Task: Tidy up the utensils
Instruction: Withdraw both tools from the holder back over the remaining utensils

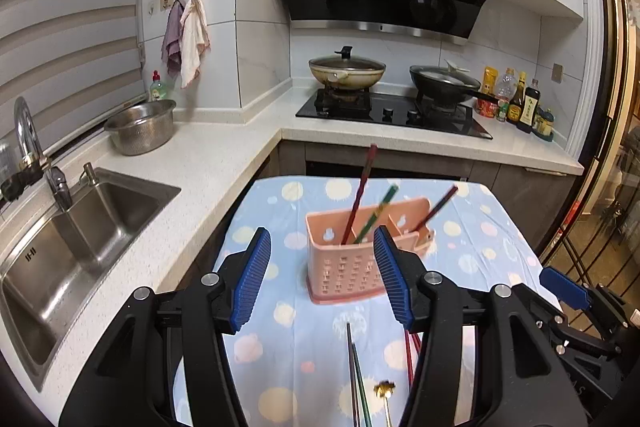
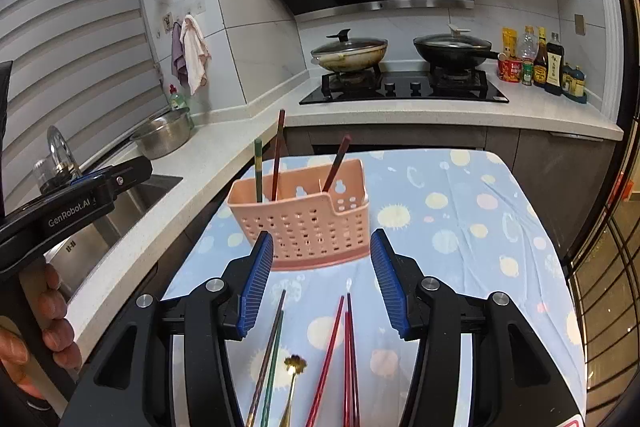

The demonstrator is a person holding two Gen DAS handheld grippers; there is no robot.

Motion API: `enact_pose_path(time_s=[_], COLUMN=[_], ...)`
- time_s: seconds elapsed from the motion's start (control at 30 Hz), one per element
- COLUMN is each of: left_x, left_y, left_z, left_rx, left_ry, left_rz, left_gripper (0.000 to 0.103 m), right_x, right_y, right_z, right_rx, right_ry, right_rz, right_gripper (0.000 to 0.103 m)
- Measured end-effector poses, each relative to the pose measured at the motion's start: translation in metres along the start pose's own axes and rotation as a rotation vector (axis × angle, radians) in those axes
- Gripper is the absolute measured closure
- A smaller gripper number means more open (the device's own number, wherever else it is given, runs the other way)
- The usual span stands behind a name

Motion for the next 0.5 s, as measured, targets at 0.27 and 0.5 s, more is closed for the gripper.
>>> enact_pose_path(time_s=[0.27,0.5], left_x=[-0.005,-0.011], left_y=[0.009,0.009], left_z=[-0.052,-0.098], left_rx=[0.086,0.167], left_ry=[0.008,0.000], left_rz=[-0.017,-0.022], left_gripper=[0.049,0.049], right_x=[-0.013,-0.023], right_y=[0.017,0.023], right_z=[-0.061,-0.108], right_rx=[0.104,0.184], right_ry=[-0.021,-0.028], right_rz=[-0.018,-0.046], right_gripper=[0.053,0.053])
Point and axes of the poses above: each gripper's, at about its wrist camera, not at the fingertips, and y roughly against the way its jaws point, x to its left, z to its top, the point moved 2 cm from there along -y, roughly the way its jaws point, and after that the axes turned 4 degrees about -z, right-handed, at the moved point
